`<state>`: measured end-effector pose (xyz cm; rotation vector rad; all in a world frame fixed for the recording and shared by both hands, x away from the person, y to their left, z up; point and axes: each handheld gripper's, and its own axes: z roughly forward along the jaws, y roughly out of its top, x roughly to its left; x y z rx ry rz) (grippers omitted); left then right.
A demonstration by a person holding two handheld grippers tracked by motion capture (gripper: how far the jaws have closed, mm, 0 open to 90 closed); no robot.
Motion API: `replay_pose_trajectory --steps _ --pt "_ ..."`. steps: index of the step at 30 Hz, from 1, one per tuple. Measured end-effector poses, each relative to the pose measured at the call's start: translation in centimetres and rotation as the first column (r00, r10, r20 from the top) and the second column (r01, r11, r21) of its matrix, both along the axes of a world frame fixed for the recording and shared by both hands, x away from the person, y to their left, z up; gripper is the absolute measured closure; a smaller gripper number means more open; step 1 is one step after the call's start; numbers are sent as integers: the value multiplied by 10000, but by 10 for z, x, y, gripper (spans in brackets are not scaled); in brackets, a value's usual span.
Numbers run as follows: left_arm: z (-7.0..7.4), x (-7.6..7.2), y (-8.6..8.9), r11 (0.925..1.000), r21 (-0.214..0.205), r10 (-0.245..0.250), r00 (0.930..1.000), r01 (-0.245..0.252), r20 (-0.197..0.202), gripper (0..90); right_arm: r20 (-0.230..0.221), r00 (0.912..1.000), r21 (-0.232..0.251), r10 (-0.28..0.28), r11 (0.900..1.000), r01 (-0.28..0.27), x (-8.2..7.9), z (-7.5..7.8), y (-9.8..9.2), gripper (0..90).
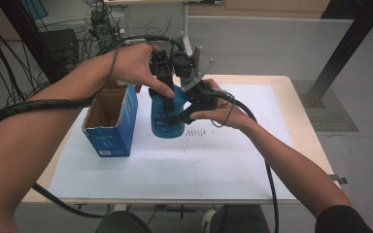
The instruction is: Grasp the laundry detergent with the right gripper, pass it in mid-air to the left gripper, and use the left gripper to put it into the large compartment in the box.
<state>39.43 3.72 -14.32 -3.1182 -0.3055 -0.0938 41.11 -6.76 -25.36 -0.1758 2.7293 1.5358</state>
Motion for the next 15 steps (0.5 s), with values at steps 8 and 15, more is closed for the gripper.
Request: replay_pose_trajectory --steps 8,15 --pt "-1 -1 2 10000 -42 -8 10000 8 37 363 9 9999 14 102 9999 -102 1 -2 2 427" --pt "0 -1 2 10000 -6 24 10000 -24 38 365 5 9999 89 114 9999 -114 1 -1 4 425"
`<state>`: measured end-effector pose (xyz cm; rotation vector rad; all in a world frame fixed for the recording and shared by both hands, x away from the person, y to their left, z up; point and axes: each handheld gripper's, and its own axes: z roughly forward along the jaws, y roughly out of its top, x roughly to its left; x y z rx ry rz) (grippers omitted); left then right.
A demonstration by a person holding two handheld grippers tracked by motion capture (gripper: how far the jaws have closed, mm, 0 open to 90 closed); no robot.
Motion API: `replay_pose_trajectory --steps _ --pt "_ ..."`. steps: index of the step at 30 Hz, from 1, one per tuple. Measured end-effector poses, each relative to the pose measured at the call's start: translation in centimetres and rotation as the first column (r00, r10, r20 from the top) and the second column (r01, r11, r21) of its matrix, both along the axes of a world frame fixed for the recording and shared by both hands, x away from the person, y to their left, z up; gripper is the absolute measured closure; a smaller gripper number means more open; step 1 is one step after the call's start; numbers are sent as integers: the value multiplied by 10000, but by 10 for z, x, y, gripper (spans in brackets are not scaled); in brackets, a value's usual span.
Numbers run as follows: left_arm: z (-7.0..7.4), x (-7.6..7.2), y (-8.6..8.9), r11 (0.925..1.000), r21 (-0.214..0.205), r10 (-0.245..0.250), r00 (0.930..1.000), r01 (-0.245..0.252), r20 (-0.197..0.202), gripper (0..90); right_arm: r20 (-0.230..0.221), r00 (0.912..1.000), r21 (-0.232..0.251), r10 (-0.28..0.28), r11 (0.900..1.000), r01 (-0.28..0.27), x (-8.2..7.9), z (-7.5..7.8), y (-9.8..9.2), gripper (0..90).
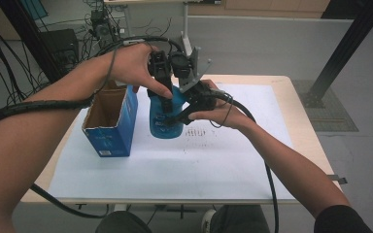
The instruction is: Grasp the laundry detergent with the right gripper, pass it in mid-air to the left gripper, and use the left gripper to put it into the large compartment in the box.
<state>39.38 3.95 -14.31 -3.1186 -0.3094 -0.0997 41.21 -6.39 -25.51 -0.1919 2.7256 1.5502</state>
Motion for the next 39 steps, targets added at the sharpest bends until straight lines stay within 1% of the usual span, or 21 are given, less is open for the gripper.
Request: replay_pose_trajectory --steps 22,26,31,37,38,39 --pt "1 -2 -1 10000 -5 69 9999 -69 -84 366 -48 10000 12 42 10000 -42 -1 1 -1 421" --pt "1 -2 -1 10000 27 82 9999 -82 -82 367 -26 10000 51 84 10000 -84 -2 1 -1 421" --pt "2 -3 -1 10000 42 88 10000 -88 -44 367 114 9999 127 97 9999 -98 -2 1 -1 420" --pt "3 -4 -2 9999 50 95 10000 -94 -26 367 119 9999 142 95 9999 -97 -2 2 -2 420" --pt "3 -4 -2 9999 66 78 10000 -78 -25 367 179 9998 142 80 9999 -83 -2 2 -2 420" --pt "3 -4 -2 9999 93 84 10000 -84 -36 367 116 9999 161 94 9998 -96 -2 2 -2 419"
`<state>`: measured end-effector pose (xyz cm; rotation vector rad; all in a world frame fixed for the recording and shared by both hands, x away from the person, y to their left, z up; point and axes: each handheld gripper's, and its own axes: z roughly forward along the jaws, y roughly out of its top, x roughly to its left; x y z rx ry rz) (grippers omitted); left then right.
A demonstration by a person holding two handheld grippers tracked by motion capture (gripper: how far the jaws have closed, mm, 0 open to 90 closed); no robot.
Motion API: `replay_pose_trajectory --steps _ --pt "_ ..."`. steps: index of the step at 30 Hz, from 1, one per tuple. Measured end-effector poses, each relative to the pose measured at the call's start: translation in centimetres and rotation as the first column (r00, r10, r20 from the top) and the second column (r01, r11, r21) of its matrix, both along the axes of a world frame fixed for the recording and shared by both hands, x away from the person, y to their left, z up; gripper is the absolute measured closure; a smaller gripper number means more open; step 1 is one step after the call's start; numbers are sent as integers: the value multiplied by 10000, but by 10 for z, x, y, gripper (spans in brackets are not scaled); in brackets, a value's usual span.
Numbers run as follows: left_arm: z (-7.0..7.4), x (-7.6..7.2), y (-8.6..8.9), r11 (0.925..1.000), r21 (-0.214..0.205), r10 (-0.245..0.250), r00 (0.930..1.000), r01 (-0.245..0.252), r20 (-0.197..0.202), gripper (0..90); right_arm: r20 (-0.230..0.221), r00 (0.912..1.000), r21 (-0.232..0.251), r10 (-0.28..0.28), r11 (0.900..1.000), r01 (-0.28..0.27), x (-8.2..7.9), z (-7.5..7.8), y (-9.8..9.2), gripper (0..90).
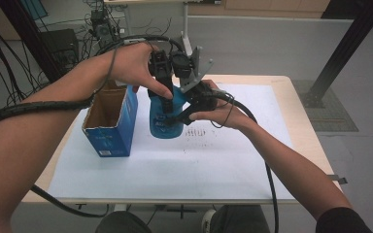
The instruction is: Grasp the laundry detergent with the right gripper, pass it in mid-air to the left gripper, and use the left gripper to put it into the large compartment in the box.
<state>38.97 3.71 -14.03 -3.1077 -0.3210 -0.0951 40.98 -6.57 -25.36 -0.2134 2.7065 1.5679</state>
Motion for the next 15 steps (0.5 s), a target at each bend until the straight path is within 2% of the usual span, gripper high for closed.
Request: replay_pose_trajectory --steps 15 --pt "0 -1 1 10000 17 42 10000 -42 -36 368 -32 10000 65 -27 10000 27 -1 -2 0 417"
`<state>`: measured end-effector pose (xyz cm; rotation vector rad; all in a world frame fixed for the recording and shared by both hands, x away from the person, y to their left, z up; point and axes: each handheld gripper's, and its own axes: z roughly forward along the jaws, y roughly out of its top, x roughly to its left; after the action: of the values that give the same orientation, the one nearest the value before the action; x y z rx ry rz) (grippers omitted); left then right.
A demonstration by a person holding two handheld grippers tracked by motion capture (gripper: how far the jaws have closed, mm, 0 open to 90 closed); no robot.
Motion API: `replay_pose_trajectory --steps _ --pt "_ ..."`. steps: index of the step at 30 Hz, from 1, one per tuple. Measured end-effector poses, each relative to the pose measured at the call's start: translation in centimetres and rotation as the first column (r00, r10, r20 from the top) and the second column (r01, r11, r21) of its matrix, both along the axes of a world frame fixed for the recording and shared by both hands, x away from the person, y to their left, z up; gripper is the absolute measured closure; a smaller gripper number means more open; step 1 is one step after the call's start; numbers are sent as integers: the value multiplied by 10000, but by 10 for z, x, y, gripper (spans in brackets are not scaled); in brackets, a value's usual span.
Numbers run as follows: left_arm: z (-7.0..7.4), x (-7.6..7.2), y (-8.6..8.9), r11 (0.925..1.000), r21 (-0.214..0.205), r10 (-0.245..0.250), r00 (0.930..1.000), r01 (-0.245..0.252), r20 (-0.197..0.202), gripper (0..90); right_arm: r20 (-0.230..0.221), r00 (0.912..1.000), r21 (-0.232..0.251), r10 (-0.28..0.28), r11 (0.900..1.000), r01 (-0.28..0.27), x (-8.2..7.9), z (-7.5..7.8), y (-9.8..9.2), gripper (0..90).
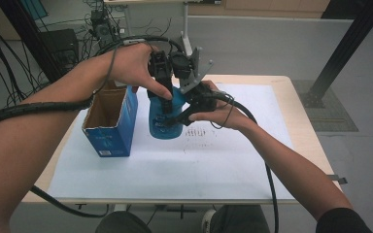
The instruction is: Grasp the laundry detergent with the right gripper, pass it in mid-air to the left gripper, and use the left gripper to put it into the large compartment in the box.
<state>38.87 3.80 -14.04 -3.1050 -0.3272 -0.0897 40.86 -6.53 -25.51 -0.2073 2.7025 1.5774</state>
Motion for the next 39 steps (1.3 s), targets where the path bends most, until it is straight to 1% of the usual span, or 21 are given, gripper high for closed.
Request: replay_pose_trajectory --steps 15,18,21,25,29,30,31,33,36,38,39 --pt "2 0 0 10000 -35 27 10000 -27 15 368 -118 9999 103 -24 9999 25 0 0 -1 413" --pt "1 0 0 10000 -78 50 10000 -50 -17 368 -157 9999 31 -50 10000 51 0 -1 0 401" --pt "2 0 0 9999 -157 67 10000 -68 -69 368 -137 9999 -25 -77 10000 77 0 -2 0 363" --pt "4 0 1 9997 -208 143 9998 -146 -104 368 -197 9995 -184 -253 9995 250 -1 -2 0 270" --pt "7 2 3 9995 -136 271 9996 -271 7 368 -241 9981 -396 -571 9976 561 -1 -2 -5 187" --pt "7 2 4 9995 -121 303 9995 -303 19 367 -209 9974 -348 -688 9971 680 0 -1 -8 163" --pt "8 3 5 9992 -153 377 9993 -376 48 367 -245 9971 -335 -724 9969 716 0 -1 -10 159" --pt "10 4 6 9988 -116 475 9988 -474 79 367 -147 9956 -328 -927 9952 922 1 0 -15 129" --pt "12 6 9 9981 -90 618 9980 -617 102 367 -200 9938 -540 -1092 9927 1080 3 2 -22 131" --pt "14 6 11 9973 -89 731 9972 -730 142 367 -83 9922 -781 -1244 9893 1234 3 2 -26 131" --pt "14 7 12 9969 -96 779 9968 -777 154 367 114 9913 -1167 -1308 9845 1312 3 1 -29 132"
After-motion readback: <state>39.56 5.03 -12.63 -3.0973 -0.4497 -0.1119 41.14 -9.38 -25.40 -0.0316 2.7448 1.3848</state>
